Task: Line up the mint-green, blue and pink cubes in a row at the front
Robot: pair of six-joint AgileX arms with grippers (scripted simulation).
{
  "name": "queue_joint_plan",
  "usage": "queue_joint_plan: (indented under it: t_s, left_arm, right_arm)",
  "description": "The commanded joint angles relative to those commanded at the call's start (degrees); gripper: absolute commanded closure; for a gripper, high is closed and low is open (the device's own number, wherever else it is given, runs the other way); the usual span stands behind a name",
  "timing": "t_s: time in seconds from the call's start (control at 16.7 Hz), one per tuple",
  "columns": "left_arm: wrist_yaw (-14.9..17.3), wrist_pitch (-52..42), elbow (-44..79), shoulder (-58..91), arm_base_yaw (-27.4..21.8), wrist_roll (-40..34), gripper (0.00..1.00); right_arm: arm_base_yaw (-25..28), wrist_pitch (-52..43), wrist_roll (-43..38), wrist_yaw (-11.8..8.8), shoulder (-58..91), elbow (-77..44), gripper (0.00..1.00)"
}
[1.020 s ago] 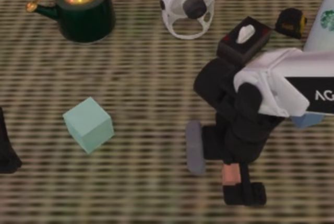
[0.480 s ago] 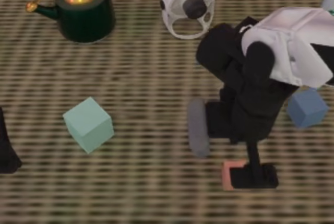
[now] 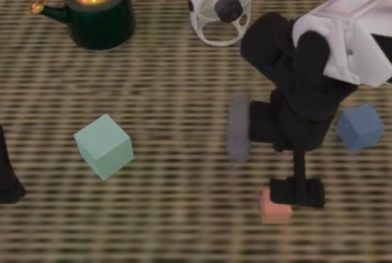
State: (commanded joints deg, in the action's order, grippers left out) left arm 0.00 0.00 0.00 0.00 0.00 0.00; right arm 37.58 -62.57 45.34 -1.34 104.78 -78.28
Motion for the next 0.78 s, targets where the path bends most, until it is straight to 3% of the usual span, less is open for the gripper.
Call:
queue_joint_plan:
  t_s: [0.54, 0.78]
  left_arm:
    - [0.00, 0.00, 0.00, 0.00, 0.00, 0.00, 0.00]
    - [0.00, 0.00, 0.00, 0.00, 0.00, 0.00, 0.00]
  right_arm:
    - [-22.58, -2.92, -30.63, 1.19, 9.98, -11.15, 0.00]
    - [-27.86, -3.05, -36.39, 1.43, 11.59, -13.70, 0.00]
